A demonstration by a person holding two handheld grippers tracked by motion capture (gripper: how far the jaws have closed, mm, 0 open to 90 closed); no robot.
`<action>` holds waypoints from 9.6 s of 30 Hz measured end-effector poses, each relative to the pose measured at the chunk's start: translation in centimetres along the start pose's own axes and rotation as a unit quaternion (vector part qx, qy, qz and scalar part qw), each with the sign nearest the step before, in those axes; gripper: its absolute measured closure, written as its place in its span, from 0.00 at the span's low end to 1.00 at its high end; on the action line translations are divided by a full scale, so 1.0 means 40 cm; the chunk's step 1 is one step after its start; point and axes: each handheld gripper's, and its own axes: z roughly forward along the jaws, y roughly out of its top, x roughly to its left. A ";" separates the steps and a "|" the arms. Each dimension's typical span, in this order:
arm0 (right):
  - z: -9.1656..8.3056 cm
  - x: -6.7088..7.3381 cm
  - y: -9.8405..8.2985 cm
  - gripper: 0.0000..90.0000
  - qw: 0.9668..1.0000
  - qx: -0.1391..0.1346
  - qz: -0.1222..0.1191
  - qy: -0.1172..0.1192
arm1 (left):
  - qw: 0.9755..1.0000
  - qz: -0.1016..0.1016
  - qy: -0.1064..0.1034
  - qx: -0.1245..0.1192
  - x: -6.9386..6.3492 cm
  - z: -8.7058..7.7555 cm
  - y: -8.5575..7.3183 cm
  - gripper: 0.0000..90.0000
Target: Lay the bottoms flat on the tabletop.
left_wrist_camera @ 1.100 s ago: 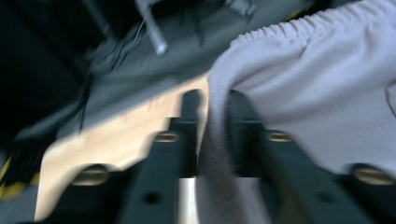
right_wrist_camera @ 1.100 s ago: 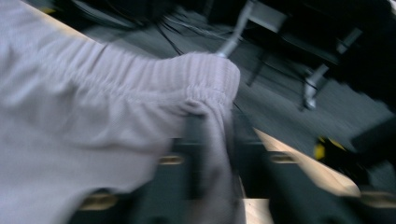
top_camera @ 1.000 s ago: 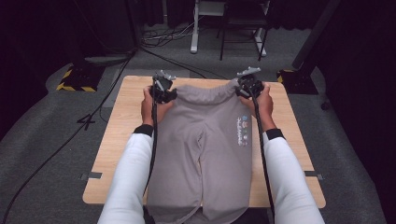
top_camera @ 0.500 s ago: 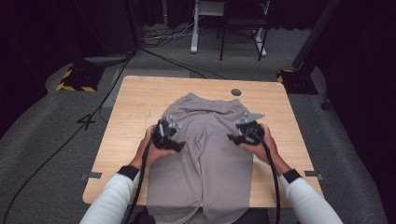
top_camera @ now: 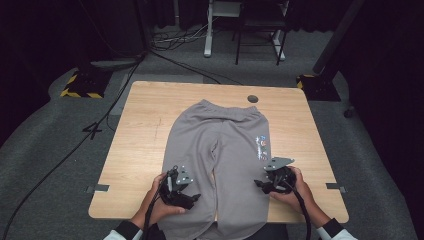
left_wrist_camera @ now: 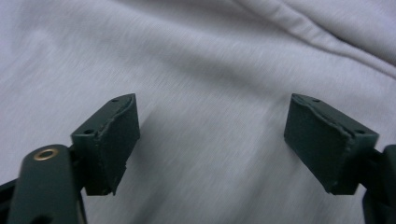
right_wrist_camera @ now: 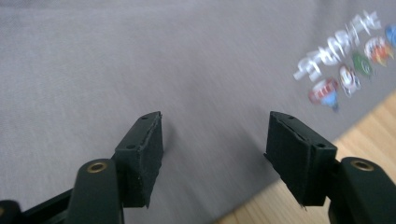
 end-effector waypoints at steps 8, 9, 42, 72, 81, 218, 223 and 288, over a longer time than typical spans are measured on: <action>-0.045 -0.060 -0.061 0.40 0.998 0.012 0.050 -0.022 | 1.000 -0.020 0.018 -0.001 0.057 -0.059 -0.070 0.20; -0.050 -0.068 -0.067 0.40 0.998 0.013 0.053 -0.027 | 1.000 -0.024 0.021 0.000 0.067 -0.066 -0.078 0.20; 0.052 0.140 0.078 0.89 0.989 -0.021 -0.079 0.122 | 0.999 -0.022 0.009 -0.036 0.142 0.074 0.073 0.23; 0.071 -0.140 0.038 0.39 0.996 -0.045 0.077 -0.024 | 0.996 0.065 -0.040 -0.040 -0.091 -0.060 -0.010 0.22; 0.081 -0.199 0.077 0.41 0.992 -0.076 0.089 -0.045 | 0.998 -0.005 0.018 -0.065 0.146 0.027 0.092 0.23; 0.038 0.081 0.070 0.30 0.995 -0.035 -0.060 0.068 | 0.995 0.073 -0.045 -0.049 -0.106 -0.072 -0.033 0.21; 0.010 -0.003 0.033 0.32 0.999 -0.036 -0.012 0.015 | 0.999 0.006 0.009 -0.048 0.025 -0.080 -0.063 0.20; -0.117 -0.218 -0.250 0.22 0.981 -0.076 0.151 -0.096 | 0.987 -0.116 0.105 -0.034 0.247 -0.156 -0.209 0.17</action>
